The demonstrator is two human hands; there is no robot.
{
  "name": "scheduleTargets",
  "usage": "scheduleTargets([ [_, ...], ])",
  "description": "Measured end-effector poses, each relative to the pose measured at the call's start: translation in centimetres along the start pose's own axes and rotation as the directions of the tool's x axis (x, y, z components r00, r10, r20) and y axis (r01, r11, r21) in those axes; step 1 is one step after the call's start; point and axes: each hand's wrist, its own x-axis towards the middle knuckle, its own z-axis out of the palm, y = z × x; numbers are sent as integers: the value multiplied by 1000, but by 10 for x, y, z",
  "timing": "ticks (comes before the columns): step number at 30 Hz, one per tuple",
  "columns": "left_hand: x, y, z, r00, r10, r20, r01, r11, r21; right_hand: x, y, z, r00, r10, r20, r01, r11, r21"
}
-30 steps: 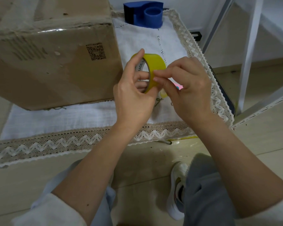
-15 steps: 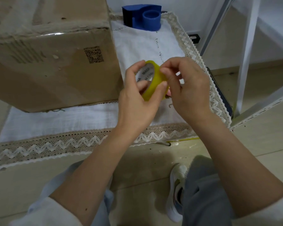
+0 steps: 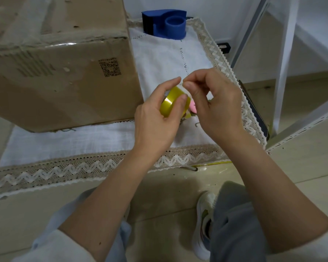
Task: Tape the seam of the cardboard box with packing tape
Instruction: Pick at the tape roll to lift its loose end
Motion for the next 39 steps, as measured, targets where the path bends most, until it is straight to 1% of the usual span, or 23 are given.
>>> scheduleTargets([
  [5,-1,2,-2,1000,6,5,-6,999,-32,0,-3,-3,995,50,92,-52,998,21],
  [7,0,3,-2,1000,0,0,0,999,-49,0,-2,-5,983,130,126,-139,988,62],
  [10,-1,4,-2,1000,-12,0,12,998,-57,1,1,-9,963,241,121,-250,966,62],
  [14,-1,4,-2,1000,-16,-4,16,999,-50,-1,-1,-6,947,280,159,-292,954,61],
  [19,-2,5,-3,1000,-18,-5,18,999,-37,-1,-3,-4,933,330,146,-350,924,153],
  [25,-2,4,-6,1000,-8,12,9,999,-48,-2,-4,-4,937,335,98,-349,911,218],
  [30,-2,3,-6,1000,-18,-2,18,999,-29,-7,-6,0,964,264,31,-265,952,156],
  [33,-2,2,-5,999,-23,-31,23,1000,-6,-9,-8,1,980,198,21,-199,975,101],
  [39,-3,4,-3,999,-5,-54,6,1000,29,-8,-11,0,987,160,-14,-157,980,121],
])
